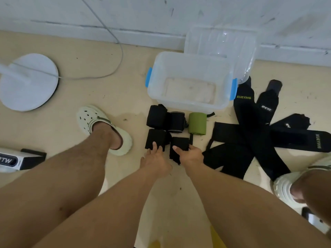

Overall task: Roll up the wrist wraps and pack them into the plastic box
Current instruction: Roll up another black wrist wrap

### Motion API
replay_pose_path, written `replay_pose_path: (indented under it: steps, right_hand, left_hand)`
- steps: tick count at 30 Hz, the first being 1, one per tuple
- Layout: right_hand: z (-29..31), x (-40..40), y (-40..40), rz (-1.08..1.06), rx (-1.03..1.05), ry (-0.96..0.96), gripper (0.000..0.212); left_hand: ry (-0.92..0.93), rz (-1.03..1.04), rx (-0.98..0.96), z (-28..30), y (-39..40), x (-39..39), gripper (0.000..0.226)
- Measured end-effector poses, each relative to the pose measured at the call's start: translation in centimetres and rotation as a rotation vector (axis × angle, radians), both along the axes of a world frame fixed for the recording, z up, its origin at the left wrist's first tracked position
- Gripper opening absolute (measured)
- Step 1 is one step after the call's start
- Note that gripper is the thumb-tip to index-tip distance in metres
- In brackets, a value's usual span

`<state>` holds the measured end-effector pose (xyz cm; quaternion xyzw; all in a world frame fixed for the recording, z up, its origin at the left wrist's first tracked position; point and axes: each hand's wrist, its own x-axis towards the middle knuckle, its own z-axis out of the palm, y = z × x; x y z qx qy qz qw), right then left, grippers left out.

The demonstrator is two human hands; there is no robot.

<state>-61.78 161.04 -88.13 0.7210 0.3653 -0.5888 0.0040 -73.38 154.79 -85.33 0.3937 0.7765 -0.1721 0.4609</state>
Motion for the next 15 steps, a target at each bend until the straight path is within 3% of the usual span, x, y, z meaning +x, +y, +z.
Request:
replay_pose_path:
  steps: [4,10,15]
  right_hand:
    - [-0.1,-1.3,0.4,-0.039,-0.020,0.073,0.076]
    - [-0.7,-0.9,0.3,-0.015,0.012,0.109,0.058]
    - [-0.2,-0.2,0.6,-0.039,-0.025,0.137,0.076]
  left_hand:
    - [-0.017,0.009,0.003,0.2,0.1,0.3,0.073]
    - [-0.019,0.009,-0.003,0.2,0.4,0.5,0.067]
    - [-0.042,0.134,0.055,-0.2,1.4,1.7,0.071]
